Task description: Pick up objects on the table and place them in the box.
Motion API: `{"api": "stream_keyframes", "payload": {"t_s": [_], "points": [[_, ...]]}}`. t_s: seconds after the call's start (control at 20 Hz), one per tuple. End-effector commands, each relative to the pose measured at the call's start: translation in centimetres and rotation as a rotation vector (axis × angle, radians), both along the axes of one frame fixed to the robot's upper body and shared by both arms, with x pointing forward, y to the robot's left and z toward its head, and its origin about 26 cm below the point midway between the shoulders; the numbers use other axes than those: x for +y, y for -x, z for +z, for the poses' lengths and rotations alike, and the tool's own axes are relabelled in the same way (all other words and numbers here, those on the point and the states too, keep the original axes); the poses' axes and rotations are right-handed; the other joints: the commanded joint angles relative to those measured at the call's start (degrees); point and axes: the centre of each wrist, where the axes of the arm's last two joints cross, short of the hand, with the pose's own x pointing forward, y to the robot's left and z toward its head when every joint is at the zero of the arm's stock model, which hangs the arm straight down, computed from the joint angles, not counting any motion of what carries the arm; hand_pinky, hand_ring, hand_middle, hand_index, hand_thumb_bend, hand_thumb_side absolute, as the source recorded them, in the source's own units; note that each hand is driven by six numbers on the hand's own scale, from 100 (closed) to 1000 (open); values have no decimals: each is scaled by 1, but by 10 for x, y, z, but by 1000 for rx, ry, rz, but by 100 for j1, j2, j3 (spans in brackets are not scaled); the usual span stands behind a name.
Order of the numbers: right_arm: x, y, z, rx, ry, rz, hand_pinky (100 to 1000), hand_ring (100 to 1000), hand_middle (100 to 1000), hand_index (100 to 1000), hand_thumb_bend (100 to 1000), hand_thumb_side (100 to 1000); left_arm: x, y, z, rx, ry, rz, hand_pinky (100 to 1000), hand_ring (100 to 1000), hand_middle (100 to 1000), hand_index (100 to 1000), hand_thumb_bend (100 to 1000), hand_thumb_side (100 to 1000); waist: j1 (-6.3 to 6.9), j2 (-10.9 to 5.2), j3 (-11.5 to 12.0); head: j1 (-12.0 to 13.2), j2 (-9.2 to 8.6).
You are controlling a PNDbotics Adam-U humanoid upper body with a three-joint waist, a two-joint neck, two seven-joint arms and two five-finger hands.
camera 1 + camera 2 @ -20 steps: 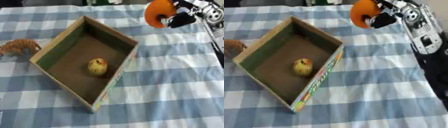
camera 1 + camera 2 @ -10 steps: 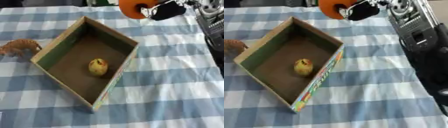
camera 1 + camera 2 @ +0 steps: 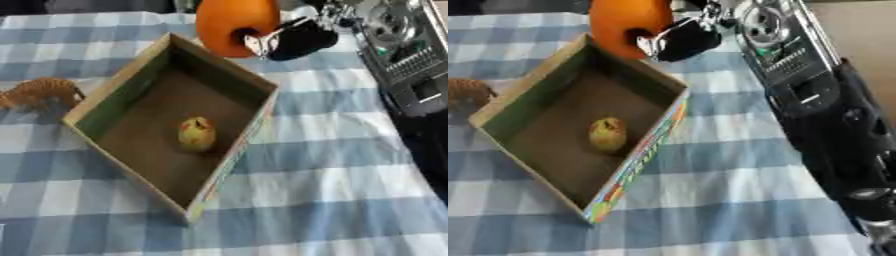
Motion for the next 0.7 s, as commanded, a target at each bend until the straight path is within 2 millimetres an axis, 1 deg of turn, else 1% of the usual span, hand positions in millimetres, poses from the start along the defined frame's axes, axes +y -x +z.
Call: {"api": "stream_keyframes", "payload": {"t_s": [0.05,0.35,0.7], "points": [[6,3,0,3,18,23,690,818,440,670,100,100,-2,2,6,-25,-2,-12,482,612,578,761,100,894,-9,-129,12,10,-10],[17,-9,-23,75,78,15,692,824,460,680,100,100,-2,2,7,-26,-2,-15,482,612,578,760,100,894,-6,-124,34,-18,-46],[30,-28,-52,154,196,4,703,835,513,741,100,100,-3,2,7,-26,-3,-18,482,613,578,760,100,894,-11,-121,45,-44,-57]]}}
